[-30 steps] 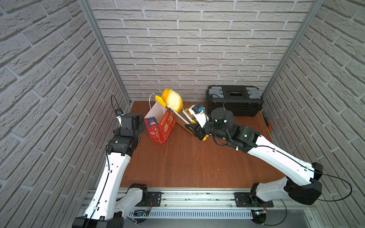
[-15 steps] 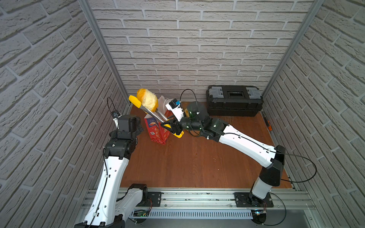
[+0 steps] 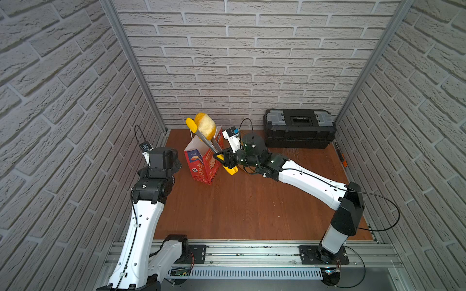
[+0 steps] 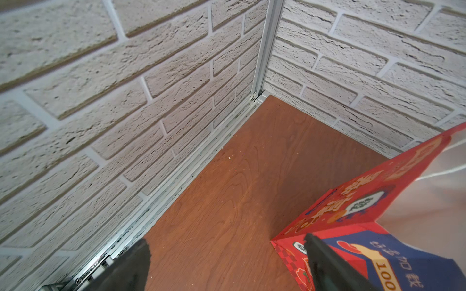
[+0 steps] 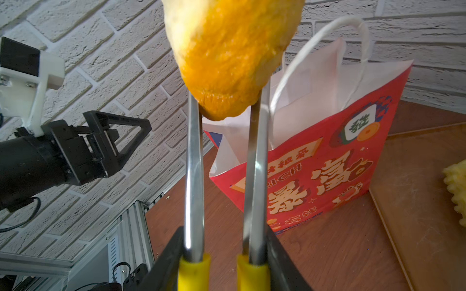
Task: Pack bread into a paper bag
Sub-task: Place the fake bread in the paper bag.
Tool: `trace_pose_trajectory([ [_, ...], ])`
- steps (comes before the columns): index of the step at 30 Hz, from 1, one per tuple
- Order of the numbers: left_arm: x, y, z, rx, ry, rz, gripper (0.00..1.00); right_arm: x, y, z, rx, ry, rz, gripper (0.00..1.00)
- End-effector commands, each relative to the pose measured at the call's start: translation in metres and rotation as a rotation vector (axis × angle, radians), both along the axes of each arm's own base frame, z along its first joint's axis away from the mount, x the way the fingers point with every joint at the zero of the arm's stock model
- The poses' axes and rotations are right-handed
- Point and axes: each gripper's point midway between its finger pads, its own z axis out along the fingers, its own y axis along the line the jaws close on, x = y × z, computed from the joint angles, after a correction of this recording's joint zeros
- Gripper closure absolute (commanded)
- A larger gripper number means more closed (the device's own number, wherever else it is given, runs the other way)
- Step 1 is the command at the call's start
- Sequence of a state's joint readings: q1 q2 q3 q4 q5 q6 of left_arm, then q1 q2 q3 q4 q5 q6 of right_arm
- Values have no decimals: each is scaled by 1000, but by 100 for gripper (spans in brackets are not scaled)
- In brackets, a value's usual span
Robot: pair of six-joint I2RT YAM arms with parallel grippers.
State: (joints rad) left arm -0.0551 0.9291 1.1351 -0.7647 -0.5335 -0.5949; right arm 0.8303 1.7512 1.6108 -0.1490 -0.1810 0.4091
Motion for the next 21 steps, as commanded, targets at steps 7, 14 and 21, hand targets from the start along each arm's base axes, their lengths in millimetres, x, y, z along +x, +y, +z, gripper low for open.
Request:
trace_pose_trajectory([
  [7, 6, 0, -12, 0, 26, -2, 2, -3, -20, 38, 52, -76, -72, 73],
  [14, 13, -3, -17, -17, 31, -16, 3, -2, -15, 23, 4, -48, -51, 65],
  [21, 11, -2, -20, -16, 34, -11, 3, -1, -11, 24, 2, -60, -39, 37],
])
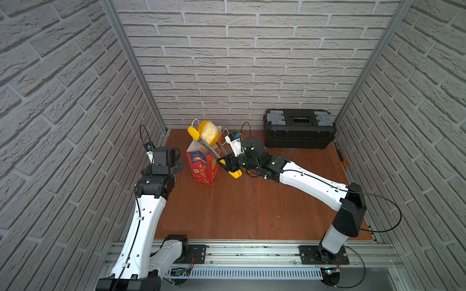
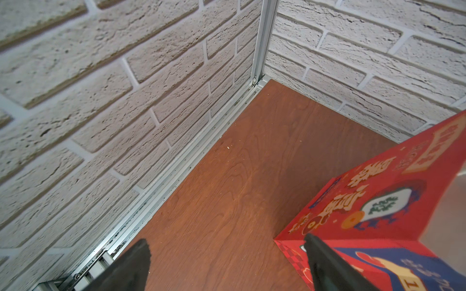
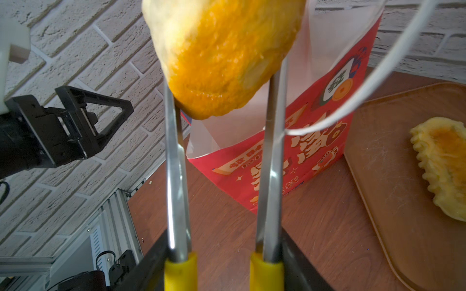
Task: Pack bread into a paper bag
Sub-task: Place the fake bread in the paper bag.
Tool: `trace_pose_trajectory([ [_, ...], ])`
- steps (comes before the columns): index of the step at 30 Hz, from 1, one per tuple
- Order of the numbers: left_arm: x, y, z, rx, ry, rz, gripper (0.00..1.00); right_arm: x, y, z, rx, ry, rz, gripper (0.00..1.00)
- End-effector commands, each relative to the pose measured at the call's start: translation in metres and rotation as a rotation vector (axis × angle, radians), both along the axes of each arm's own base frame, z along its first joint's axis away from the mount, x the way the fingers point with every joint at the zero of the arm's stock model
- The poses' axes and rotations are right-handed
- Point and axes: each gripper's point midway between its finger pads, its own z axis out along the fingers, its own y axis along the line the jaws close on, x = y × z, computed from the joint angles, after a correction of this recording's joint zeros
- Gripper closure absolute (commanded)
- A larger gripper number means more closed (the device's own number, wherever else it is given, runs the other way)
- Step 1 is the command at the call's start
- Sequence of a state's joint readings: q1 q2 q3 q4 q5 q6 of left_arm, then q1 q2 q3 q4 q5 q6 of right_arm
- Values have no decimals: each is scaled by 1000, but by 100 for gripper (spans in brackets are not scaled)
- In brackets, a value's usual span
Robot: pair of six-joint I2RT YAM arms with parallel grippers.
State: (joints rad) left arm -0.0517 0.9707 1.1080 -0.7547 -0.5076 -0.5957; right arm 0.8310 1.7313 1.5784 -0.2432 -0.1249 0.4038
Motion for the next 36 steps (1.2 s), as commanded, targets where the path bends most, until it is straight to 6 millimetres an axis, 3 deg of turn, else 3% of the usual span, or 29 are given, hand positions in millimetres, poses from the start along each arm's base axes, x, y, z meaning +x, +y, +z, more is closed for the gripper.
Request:
trace_pose_trajectory([
  [1, 2, 2, 0, -3, -21, 5, 3, 1, 7, 52, 99, -114, 18, 35],
  [10, 3, 2, -3, -3, -11, 8, 3, 0, 13, 57, 113, -128, 49, 32],
  [15, 2, 3, -2, -3, -14, 11, 3, 0, 18, 63, 119, -142, 73, 26],
  [17, 2, 3, -2, -3, -13, 11, 3, 0, 21, 63, 118, -139, 84, 19],
  [26, 1, 4, -5, -2, -3, 13, 3, 4, 22, 62, 120, -151, 72, 19],
  [32, 1, 4, -6, -4, -2, 14, 3, 9, 24, 50, 55, -145, 67, 16],
  [36, 2, 5, -8, -6, 1, 16, 3, 10, 23, 49, 61, -166, 58, 22],
])
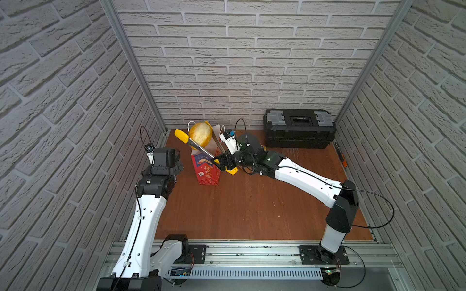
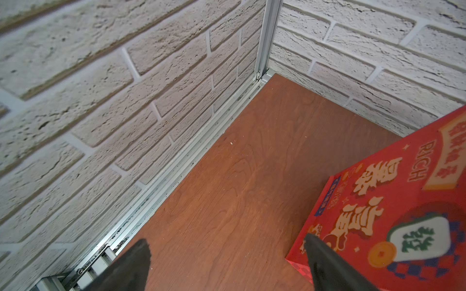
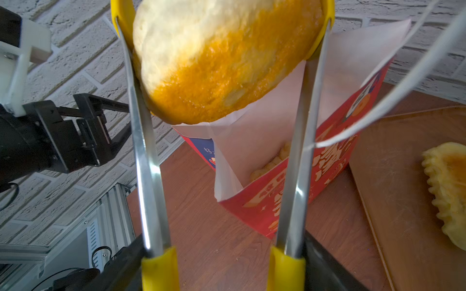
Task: Pack bread into a paper bag
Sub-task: Place the fake bread in the paper bag.
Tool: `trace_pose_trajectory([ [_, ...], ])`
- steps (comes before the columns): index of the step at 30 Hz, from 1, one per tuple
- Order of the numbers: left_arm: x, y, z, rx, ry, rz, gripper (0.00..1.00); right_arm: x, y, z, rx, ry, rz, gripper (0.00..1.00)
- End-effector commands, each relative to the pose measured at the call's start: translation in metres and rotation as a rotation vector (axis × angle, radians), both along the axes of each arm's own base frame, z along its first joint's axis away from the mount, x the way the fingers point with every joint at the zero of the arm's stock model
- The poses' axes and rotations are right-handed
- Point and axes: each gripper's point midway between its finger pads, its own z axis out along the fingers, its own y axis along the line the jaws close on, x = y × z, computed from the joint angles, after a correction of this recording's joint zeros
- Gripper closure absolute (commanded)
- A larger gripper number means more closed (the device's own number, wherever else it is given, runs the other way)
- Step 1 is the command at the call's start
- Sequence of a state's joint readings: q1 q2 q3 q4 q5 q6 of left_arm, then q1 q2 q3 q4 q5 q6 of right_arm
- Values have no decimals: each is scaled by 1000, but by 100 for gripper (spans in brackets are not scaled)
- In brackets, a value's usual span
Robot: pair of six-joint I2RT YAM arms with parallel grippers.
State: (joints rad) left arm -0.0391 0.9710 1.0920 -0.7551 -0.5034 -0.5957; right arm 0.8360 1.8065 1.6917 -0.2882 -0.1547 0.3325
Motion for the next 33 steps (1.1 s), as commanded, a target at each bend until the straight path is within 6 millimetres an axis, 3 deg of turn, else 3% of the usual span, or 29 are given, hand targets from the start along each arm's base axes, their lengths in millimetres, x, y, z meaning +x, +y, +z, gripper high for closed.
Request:
trace_pose_trajectory([
  [1, 4, 2, -1, -4, -16, 6, 3, 5, 4, 45, 102, -134, -9, 25],
  [3, 5, 1, -2, -5, -13, 3, 3, 6, 3, 46, 107, -146, -20, 26],
  [5, 5, 1, -2, -6, -12, 5, 3, 8, 1, 43, 94, -145, -30, 19],
  [13, 8, 0, -5, -13, -5, 1, 3, 11, -5, 46, 61, -190, -70, 12],
  [33, 11, -2, -8, -22, 1, -7, 3, 17, -9, 88, 96, -339, -104, 15],
])
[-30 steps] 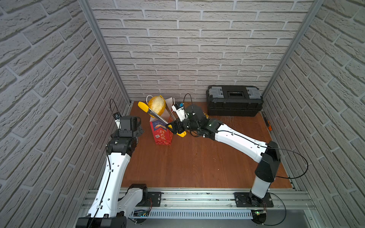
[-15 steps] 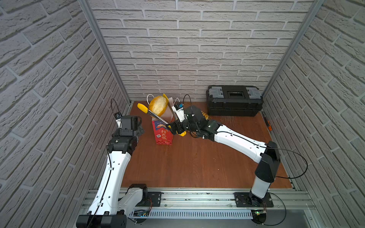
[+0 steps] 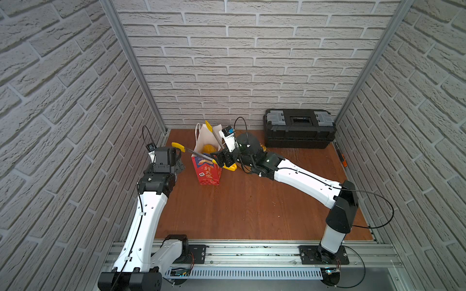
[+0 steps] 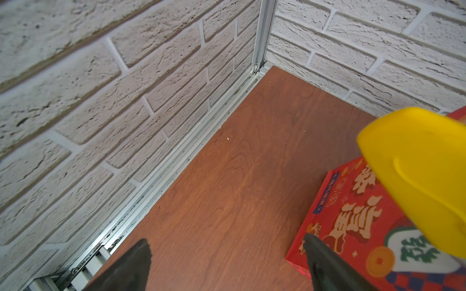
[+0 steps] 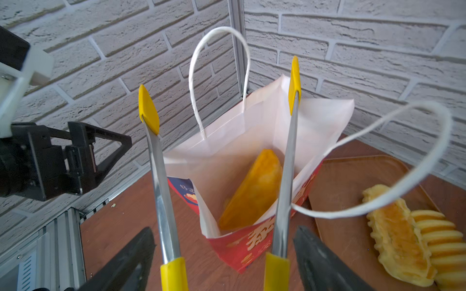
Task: Pack bread into a paper bag
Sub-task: Place the fake bread in the paper bag.
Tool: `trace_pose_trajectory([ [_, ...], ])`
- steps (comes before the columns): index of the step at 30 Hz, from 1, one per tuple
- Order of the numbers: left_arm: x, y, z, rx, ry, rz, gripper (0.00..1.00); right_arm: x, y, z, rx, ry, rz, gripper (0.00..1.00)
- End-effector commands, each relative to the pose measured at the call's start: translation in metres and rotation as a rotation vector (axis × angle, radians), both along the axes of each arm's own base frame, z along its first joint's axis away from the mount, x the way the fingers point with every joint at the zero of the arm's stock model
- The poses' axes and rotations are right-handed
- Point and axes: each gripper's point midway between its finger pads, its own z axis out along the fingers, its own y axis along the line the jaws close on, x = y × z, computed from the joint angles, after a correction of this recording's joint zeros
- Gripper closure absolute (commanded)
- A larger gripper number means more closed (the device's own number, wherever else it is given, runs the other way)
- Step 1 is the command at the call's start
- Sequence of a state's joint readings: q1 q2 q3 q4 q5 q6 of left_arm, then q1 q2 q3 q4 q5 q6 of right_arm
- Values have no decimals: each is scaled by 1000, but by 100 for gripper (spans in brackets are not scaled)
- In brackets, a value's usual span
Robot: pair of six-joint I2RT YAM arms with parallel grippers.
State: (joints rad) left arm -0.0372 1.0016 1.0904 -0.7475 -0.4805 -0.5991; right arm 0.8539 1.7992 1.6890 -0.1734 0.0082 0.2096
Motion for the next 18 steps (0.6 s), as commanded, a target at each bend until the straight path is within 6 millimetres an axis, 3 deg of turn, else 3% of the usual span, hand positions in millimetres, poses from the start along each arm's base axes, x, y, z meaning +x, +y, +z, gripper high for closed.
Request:
trace_pose_trajectory([
  [1, 5, 1, 0, -6, -21, 7, 3, -5, -7, 64, 131, -140, -10, 16],
  [5, 7, 0, 0, -11, -22, 3, 3, -5, -4, 67, 131, -142, 4, 20],
  [9, 7, 0, -1, -13, -21, 4, 3, -6, -2, 60, 106, -136, 14, 16],
  [18, 8, 0, -4, -10, -13, 2, 3, -6, -25, 47, -44, -163, -30, 15],
])
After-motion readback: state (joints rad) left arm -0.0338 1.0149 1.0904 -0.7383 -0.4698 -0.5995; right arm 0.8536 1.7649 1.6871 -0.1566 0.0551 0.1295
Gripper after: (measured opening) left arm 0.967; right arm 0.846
